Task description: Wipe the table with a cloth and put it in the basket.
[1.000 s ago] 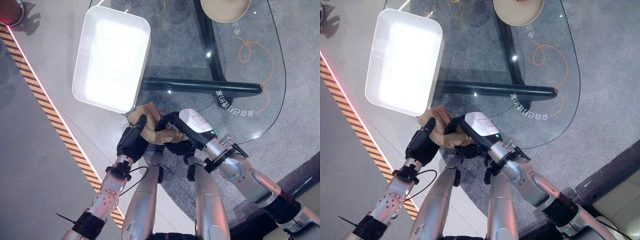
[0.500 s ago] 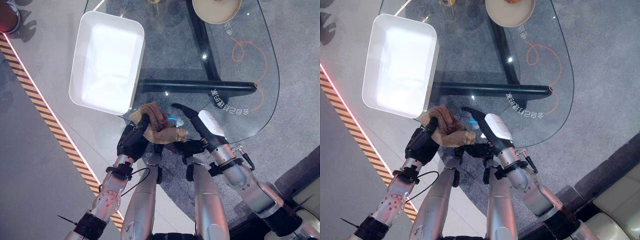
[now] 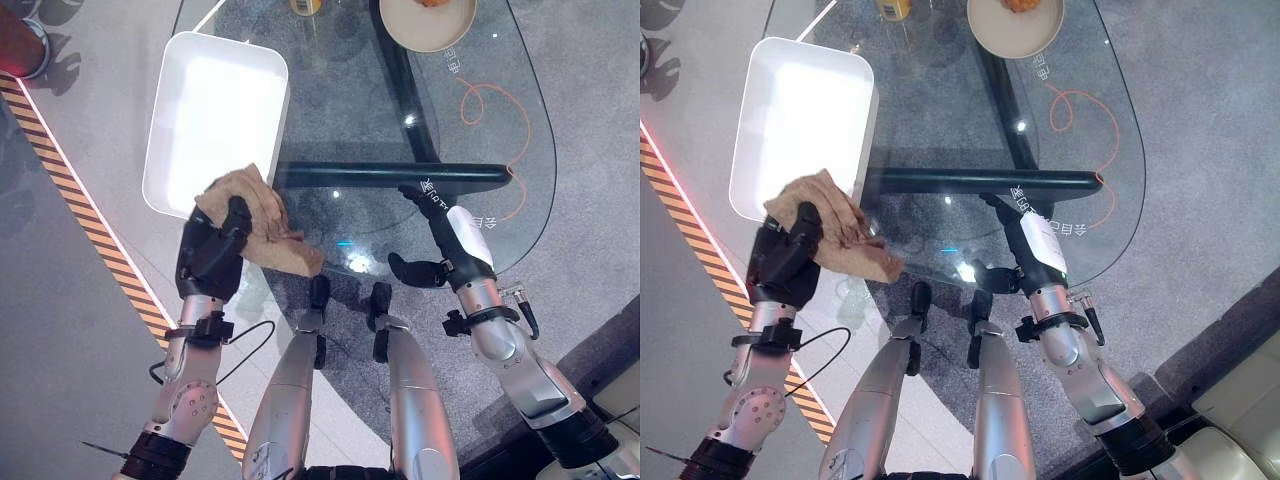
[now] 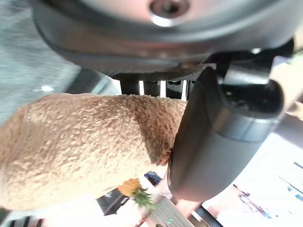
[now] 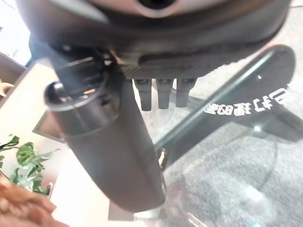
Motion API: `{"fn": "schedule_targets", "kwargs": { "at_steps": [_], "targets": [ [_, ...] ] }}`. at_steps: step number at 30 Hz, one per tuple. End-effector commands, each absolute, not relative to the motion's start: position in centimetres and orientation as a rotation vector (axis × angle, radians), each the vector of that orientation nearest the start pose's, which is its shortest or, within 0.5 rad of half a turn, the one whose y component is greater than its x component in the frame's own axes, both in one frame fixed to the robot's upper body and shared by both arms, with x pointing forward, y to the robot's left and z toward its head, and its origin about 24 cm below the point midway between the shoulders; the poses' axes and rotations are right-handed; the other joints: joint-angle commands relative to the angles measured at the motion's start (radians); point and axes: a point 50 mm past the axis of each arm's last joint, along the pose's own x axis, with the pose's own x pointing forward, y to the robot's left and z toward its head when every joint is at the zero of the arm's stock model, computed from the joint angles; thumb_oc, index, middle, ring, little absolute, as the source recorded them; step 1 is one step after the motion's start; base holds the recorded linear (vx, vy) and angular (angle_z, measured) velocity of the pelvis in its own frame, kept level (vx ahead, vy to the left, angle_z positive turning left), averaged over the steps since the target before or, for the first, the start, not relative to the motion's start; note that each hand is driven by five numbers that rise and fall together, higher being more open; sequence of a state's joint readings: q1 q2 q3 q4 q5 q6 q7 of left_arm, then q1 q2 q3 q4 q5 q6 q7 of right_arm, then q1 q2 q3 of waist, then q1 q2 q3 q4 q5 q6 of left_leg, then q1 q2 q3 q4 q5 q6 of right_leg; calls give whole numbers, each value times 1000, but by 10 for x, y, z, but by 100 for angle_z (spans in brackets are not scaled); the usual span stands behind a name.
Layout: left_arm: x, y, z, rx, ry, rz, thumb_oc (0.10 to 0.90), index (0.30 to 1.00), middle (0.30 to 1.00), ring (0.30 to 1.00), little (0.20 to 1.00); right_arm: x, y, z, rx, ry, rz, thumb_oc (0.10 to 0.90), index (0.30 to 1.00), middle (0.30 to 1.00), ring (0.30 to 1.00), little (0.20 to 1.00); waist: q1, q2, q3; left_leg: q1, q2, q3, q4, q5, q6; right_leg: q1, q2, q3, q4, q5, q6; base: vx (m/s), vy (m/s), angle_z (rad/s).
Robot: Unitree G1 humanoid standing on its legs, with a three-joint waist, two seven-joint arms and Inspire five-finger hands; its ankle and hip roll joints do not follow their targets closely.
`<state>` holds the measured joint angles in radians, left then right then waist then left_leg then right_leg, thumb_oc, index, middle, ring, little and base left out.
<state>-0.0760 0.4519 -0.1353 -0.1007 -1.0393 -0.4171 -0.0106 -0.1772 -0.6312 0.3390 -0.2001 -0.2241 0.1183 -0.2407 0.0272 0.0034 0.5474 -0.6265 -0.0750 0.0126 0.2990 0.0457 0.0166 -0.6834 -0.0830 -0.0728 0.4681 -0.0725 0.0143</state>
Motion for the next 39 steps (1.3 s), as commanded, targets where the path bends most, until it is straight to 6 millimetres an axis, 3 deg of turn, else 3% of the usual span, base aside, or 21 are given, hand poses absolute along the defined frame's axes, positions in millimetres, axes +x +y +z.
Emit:
{"fn": "schedule_targets", "kwargs": {
  "at_steps": [1, 9, 15, 23, 31, 39],
  "targets": [
    [237, 217, 179, -530, -797, -146, 100, 300, 300, 300, 200, 263, -159, 144, -794, -454, 107, 800, 900, 900, 900, 900, 3, 44, -27, -6, -45, 4, 94, -82, 52, 73, 62, 33, -78, 13, -2, 31, 42, 0],
    [232, 221, 201, -320, -908, -60, 100, 300, 300, 300, 200, 266, -158, 144, -805, -416, 134, 800, 900, 900, 900, 900, 5, 45, -27, -21, -44, 10, 116, -88, 48, 72, 61, 39, -66, 1, -7, 26, 40, 0],
    [244, 243, 221, 28, -959, 290, 100, 300, 300, 300, 200, 275, -150, 138, -789, -322, 233, 800, 900, 900, 900, 900, 0, 47, -27, -60, -41, 19, 146, -90, 38, 42, 60, 42, -46, -6, -14, 19, 64, -1],
    [264, 270, 236, 315, -966, 532, 100, 300, 300, 300, 200, 275, -141, 119, -766, -165, 442, 800, 900, 900, 900, 900, -17, 45, -27, -99, -30, 49, 165, -92, 32, 4, 59, 57, -41, -1, -17, 15, 88, -4],
    [286, 282, 256, 387, -965, 637, 100, 300, 300, 300, 200, 281, -133, 113, -752, -123, 500, 800, 900, 900, 900, 900, -32, 37, -27, -139, -16, 82, 168, -97, 39, -55, 63, 76, -49, 16, -10, -5, 71, -3],
    [309, 279, 281, 406, -962, 652, 100, 300, 300, 300, 200, 288, -120, 119, -742, -127, 550, 800, 900, 900, 900, 900, -46, 1, -27, -189, 3, 99, 175, -107, 38, -111, 62, 70, -52, 30, 4, -5, 19, -1]
  ]
}}
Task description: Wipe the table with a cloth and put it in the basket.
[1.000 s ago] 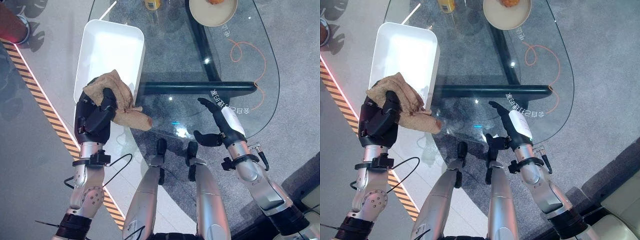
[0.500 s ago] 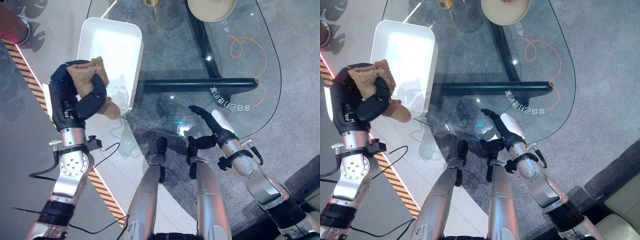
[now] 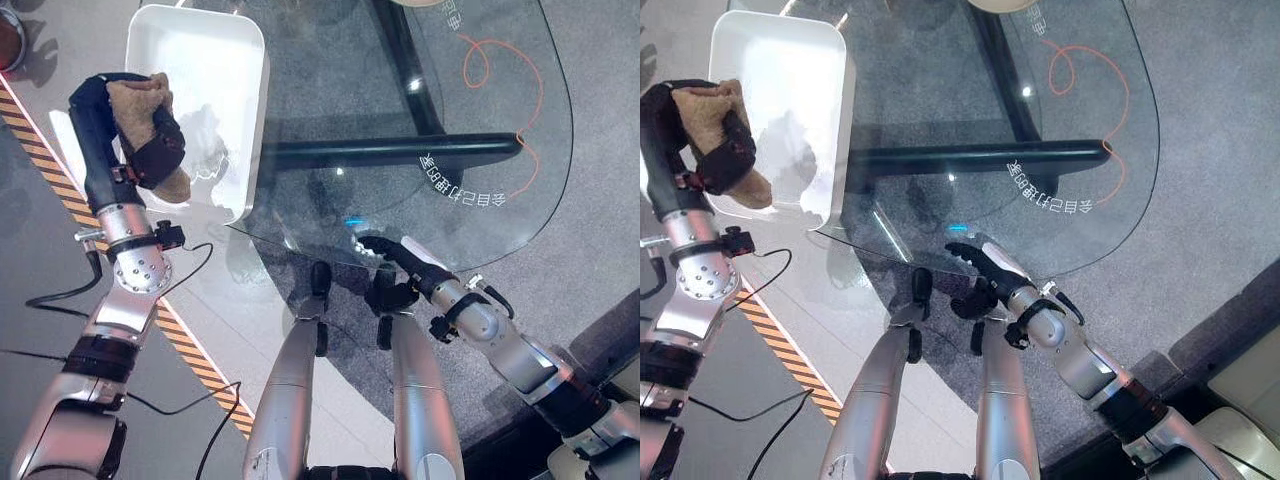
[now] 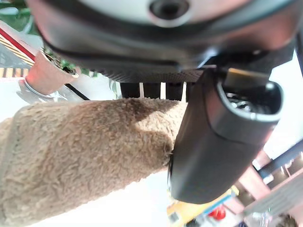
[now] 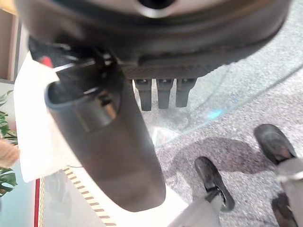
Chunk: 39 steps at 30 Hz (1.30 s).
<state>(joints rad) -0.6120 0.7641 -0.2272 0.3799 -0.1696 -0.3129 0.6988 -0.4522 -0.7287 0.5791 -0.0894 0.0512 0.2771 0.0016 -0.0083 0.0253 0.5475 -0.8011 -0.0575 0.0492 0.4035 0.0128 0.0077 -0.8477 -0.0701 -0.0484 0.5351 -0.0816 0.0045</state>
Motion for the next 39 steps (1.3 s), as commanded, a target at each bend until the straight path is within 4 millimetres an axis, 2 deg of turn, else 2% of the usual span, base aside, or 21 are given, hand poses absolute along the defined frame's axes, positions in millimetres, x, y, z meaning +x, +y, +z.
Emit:
{"fn": "schedule_targets", "kwargs": {
  "at_steps": [1, 6, 13, 21, 27, 33, 39],
  "targets": [
    [311, 277, 284, 404, -967, 650, 100, 300, 300, 300, 200, 288, -117, 119, -739, -127, 556, 800, 900, 900, 900, 900, -13, -25, -27, -19, -13, 62, 68, -75, 47, 46, 51, 45, -121, 43, 16, -3, 10, -4],
    [321, 270, 301, 423, -992, 672, 100, 300, 300, 300, 200, 291, -110, 122, -732, -121, 579, 800, 900, 900, 900, 900, -27, -41, -27, -46, -6, 60, 53, -74, 47, 6, 54, 43, -135, 61, 25, -2, 22, -4],
    [330, 272, 305, 425, -983, 740, 100, 300, 300, 300, 200, 292, -107, 122, -744, -108, 601, 800, 900, 900, 900, 900, -41, -41, -27, -65, -5, 63, 36, -71, 46, -35, 54, 41, -133, 70, 31, 2, 45, -5],
    [334, 290, 309, 450, -916, 941, 100, 300, 300, 300, 200, 295, -109, 127, -753, -105, 600, 800, 900, 900, 900, 900, -52, -50, -27, -99, -2, 59, 22, -63, 40, -85, 57, 33, -128, 78, 35, 2, 14, -1],
    [338, 301, 307, 425, -843, 978, 100, 300, 300, 300, 200, 298, -109, 131, -750, -114, 587, 800, 900, 900, 900, 900, -56, -56, -27, -115, -6, 53, 17, -56, 35, -104, 59, 26, -130, 83, 35, 0, 0, 0],
    [344, 309, 299, 328, -744, 991, 100, 300, 300, 300, 200, 301, -110, 135, -751, -117, 574, 800, 900, 900, 900, 900, -60, -63, -27, -128, -6, 50, 16, -51, 33, -118, 63, 18, -124, 82, 34, 0, 0, 0],
    [350, 313, 296, 252, -678, 950, 100, 300, 300, 300, 200, 305, -108, 139, -745, -129, 564, 800, 900, 900, 900, 900, -66, -77, -27, -142, -5, 45, 22, -50, 30, -132, 70, 18, -117, 87, 37, -1, 0, 1]
  ]
}}
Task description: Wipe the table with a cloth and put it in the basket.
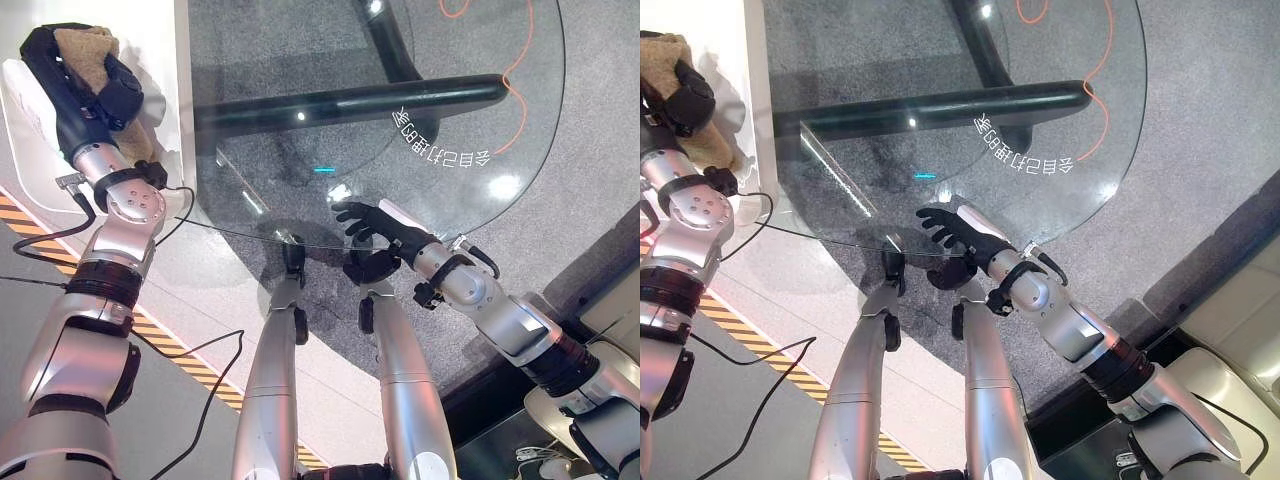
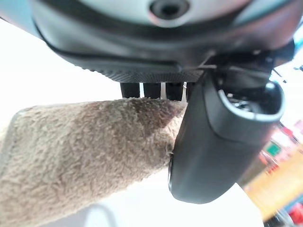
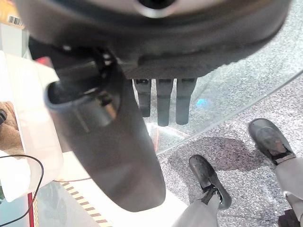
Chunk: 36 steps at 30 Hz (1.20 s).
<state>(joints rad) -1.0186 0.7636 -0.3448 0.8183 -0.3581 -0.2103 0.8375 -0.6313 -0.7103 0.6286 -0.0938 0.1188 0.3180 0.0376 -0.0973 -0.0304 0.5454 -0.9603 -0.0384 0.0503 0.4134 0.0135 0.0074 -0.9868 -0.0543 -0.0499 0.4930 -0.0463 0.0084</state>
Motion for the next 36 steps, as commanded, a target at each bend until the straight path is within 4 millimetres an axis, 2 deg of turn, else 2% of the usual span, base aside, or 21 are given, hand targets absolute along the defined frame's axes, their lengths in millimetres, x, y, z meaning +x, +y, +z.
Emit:
{"fn": "schedule_targets", "kwargs": {
  "at_steps": [1, 8, 14, 15, 16, 17, 25, 36],
  "targets": [
    [351, 311, 297, 259, -679, 936, 100, 300, 300, 300, 200, 306, -109, 141, -744, -132, 563, 800, 900, 900, 900, 900, 21, -24, -25, 17, -24, 43, 11, -50, 31, 6, 55, 18, -76, 55, 34, -7, -4, 3],
    [355, 303, 299, 238, -704, 853, 100, 300, 300, 300, 200, 308, -107, 143, -733, -141, 568, 800, 900, 900, 900, 900, 19, -31, -25, 10, -26, 40, 10, -47, 33, -3, 61, 17, -72, 64, 36, -1, -1, 0],
    [361, 297, 295, 249, -659, 796, 100, 300, 300, 300, 200, 309, -105, 143, -725, -147, 559, 800, 900, 900, 900, 900, 18, -35, -25, 11, -31, 36, 9, -47, 35, -5, 62, 17, -79, 74, 38, 0, 0, 0],
    [364, 297, 293, 255, -632, 772, 314, 484, 484, 484, 414, 310, -106, 144, -721, -150, 556, 800, 900, 900, 900, 900, 18, -36, -25, 12, -32, 36, 9, -48, 36, -3, 64, 16, -79, 74, 38, 0, 0, 0],
    [365, 296, 292, 263, -623, 756, 600, 728, 728, 728, 700, 310, -106, 146, -722, -154, 554, 800, 900, 900, 900, 900, 17, -37, -25, 12, -32, 37, 10, -48, 36, -2, 64, 16, -79, 74, 38, 0, 0, 0],
    [365, 295, 292, 268, -625, 750, 800, 900, 900, 900, 900, 310, -106, 146, -720, -157, 553, 800, 900, 900, 900, 900, 17, -37, -25, 12, -31, 37, 9, -48, 36, -2, 64, 16, -79, 75, 39, 0, 0, 0],
    [368, 294, 280, 309, -572, 750, 800, 900, 900, 900, 900, 310, -108, 147, -707, -167, 546, 800, 900, 900, 900, 900, 16, -38, -25, 17, -31, 36, 13, -48, 36, 2, 65, 15, -77, 76, 36, 0, 0, 0],
    [366, 298, 267, 262, -538, 767, 800, 900, 900, 900, 900, 311, -108, 149, -716, -180, 532, 800, 900, 900, 900, 900, 24, -32, -25, 52, -34, 35, -3, -38, 35, 34, 67, 12, -80, 68, 30, -8, -14, -2]
  ]
}}
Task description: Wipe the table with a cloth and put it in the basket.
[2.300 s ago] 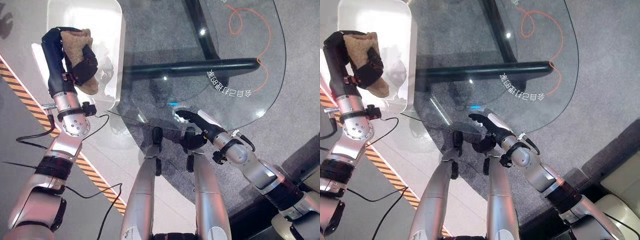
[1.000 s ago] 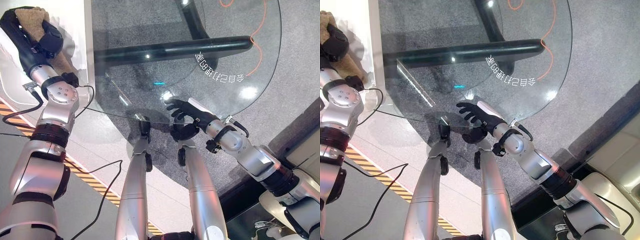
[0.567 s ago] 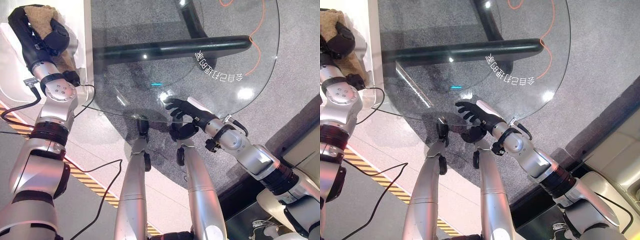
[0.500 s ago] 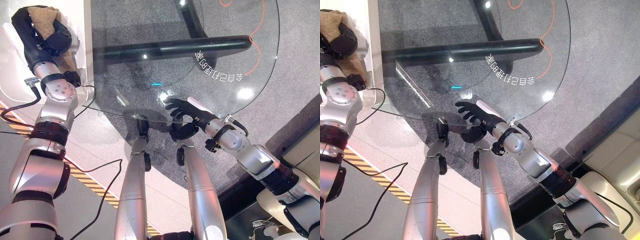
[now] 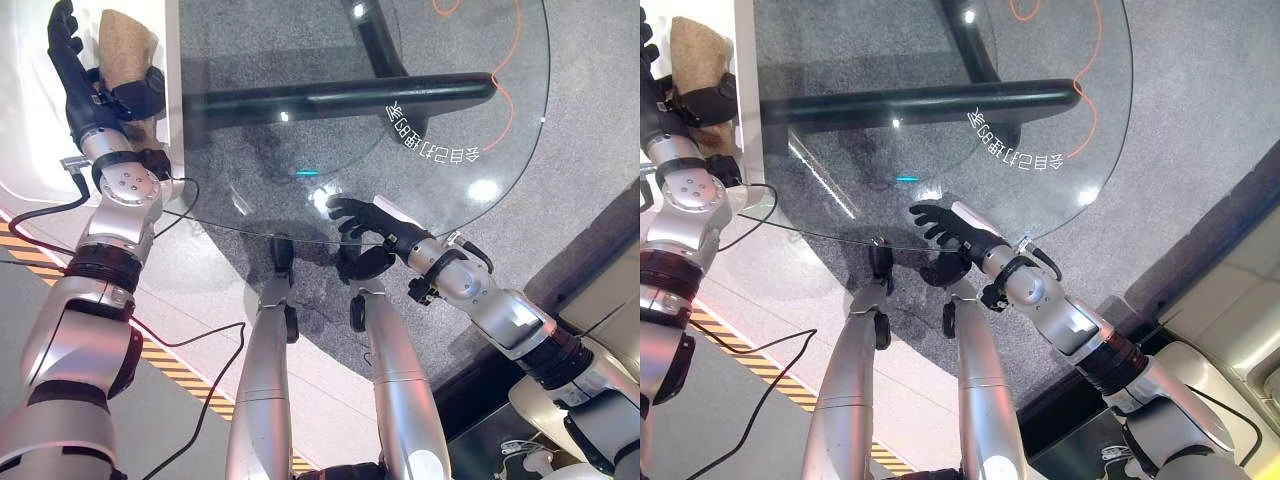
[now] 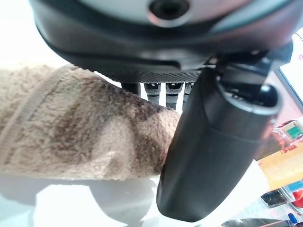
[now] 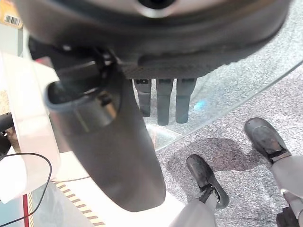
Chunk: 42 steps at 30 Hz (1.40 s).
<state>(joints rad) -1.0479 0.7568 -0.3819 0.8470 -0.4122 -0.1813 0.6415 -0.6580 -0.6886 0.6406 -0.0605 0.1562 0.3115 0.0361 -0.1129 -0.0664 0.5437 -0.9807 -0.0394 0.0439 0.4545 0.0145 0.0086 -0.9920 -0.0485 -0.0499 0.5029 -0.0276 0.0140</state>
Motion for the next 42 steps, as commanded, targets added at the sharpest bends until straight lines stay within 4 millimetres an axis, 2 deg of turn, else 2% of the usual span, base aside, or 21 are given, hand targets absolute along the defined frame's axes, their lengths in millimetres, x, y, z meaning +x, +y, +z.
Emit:
{"fn": "schedule_targets", "kwargs": {
  "at_steps": [1, 13, 28, 30, 36, 37, 40, 41, 42],
  "targets": [
    [366, 299, 266, 254, -539, 774, 800, 900, 900, 900, 900, 311, -109, 149, -717, -182, 530, 800, 900, 900, 900, 900, 41, 5, -24, 75, -34, 39, -46, -38, 34, 43, 61, 10, -91, 48, 24, 0, 0, 0],
    [348, 318, 267, 174, -627, 869, 800, 900, 900, 900, 900, 305, -108, 144, -711, -192, 528, 800, 900, 900, 900, 900, 55, 15, -24, 151, -39, 35, -59, -43, 36, 115, 61, 5, -88, 25, 16, -12, -17, 0],
    [322, 329, 269, 76, -763, 822, 800, 900, 900, 900, 900, 287, -115, 130, -698, -186, 522, 800, 900, 900, 900, 900, 81, 26, -24, 290, -50, 19, -94, -53, 33, 268, 59, 1, -120, -7, 6, -25, -37, 0],
    [321, 328, 266, 132, -754, 789, 800, 900, 900, 900, 900, 287, -116, 124, -691, -175, 516, 800, 900, 900, 900, 900, 87, 28, -24, 324, -51, 16, -100, -56, 30, 305, 57, -2, -129, -12, 7, -47, -86, 1],
    [317, 325, 234, 125, -675, 680, 800, 900, 900, 900, 900, 282, -128, 106, -671, -130, 484, 800, 900, 900, 900, 900, 105, 29, -24, 425, -51, 9, -143, -43, 19, 408, 50, -9, -168, -14, 9, -50, -88, -1],
    [313, 322, 215, 124, -626, 647, 800, 900, 900, 900, 900, 280, -134, 98, -660, -108, 459, 800, 900, 900, 900, 900, 112, 28, -24, 475, -50, 1, -164, -44, 14, 457, 51, -9, -181, -23, 10, -61, -111, -1],
    [303, 316, 181, 130, -546, 608, 800, 900, 900, 900, 900, 273, -146, 79, -629, -58, 395, 800, 900, 900, 900, 900, 122, 25, -24, 563, -47, -12, -207, -35, 7, 544, 47, -10, -209, -26, 15, -39, -122, -3],
    [302, 315, 179, 133, -541, 605, 800, 900, 900, 900, 900, 273, -147, 78, -628, -55, 389, 800, 900, 900, 900, 900, 123, 25, -24, 568, -47, -13, -213, -30, 6, 549, 47, -10, -214, -21, 15, -24, -119, -4],
    [294, 312, 162, 133, -494, 593, 800, 900, 900, 900, 900, 268, -155, 65, -629, -20, 359, 800, 900, 900, 900, 900, 129, 24, -42, 603, -48, -23, -234, -27, 4, 588, 43, -11, -235, -21, 17, -3, -100, -2]
  ]
}}
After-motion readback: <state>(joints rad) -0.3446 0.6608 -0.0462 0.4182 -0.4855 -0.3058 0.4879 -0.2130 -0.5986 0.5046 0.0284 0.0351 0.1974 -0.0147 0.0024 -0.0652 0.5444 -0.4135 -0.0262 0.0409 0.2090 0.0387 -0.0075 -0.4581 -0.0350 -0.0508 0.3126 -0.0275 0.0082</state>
